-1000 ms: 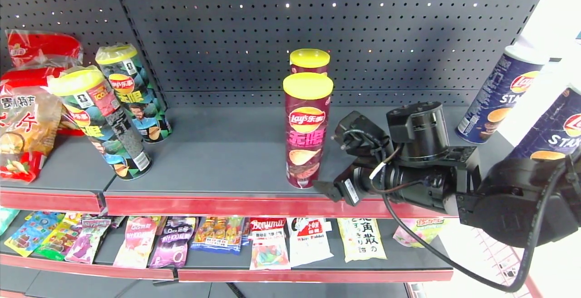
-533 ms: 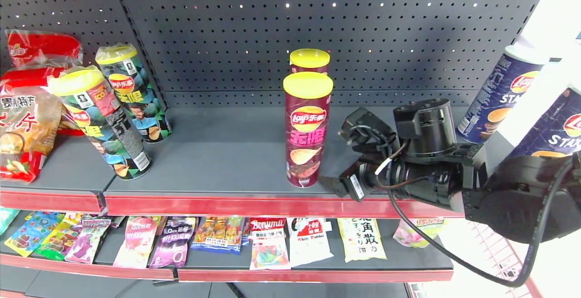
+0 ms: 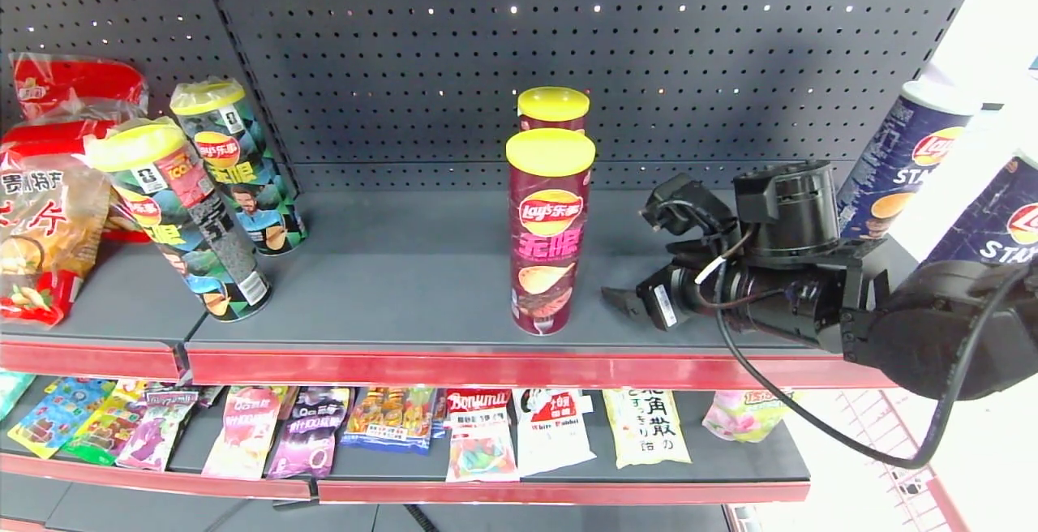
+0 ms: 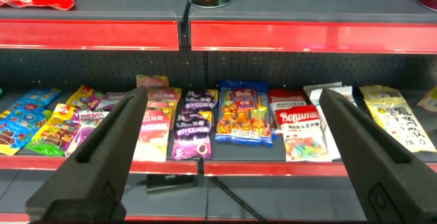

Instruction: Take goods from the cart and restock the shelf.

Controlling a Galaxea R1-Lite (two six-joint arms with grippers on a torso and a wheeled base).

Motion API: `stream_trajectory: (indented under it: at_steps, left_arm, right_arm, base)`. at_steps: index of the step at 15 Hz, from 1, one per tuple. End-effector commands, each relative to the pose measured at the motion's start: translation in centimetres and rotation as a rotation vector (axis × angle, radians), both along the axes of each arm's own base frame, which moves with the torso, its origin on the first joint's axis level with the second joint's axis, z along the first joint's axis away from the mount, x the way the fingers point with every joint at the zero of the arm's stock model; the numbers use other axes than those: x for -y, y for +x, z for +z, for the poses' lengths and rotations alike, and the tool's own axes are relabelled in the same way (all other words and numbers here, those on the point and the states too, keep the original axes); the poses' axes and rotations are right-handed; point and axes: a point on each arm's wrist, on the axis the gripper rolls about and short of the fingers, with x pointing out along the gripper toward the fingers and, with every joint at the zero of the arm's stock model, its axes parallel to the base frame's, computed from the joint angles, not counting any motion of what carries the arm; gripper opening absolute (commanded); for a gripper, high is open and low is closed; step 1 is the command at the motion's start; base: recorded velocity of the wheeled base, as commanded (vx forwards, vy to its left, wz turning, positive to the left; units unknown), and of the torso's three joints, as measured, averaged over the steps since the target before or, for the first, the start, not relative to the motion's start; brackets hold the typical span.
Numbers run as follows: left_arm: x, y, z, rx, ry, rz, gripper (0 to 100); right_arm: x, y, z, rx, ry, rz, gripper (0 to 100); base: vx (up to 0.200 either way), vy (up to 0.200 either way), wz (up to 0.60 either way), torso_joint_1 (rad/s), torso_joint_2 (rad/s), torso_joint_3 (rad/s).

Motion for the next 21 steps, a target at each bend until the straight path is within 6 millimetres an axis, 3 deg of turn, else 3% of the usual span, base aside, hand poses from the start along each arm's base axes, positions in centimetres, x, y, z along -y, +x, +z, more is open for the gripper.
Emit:
stream_trajectory:
  at_steps: [1, 13, 21]
  left_arm:
    - [0.0, 0.0, 0.0, 0.0, 0.0, 0.0, 100]
    - [0.0, 0.0, 0.0, 0.0, 0.0, 0.0, 100]
    - [0.0, 0.0, 0.0, 0.0, 0.0, 0.0, 100]
  right_arm:
    - [-0.6, 0.2, -0.6, -0.014, -0.009, 0.012, 100]
    - [-3.6, 0.2, -0.8, -0.006, -0.004, 0.082, 100]
    - [-3.9, 0.2, -0.7, -0.001, -0.001, 0.089, 100]
  base:
    - [0.0, 0.0, 0.0, 0.0, 0.0, 0.0]
    - [0.0, 0.0, 0.0, 0.0, 0.0, 0.0]
    - [0.0, 0.0, 0.0, 0.0, 0.0, 0.0]
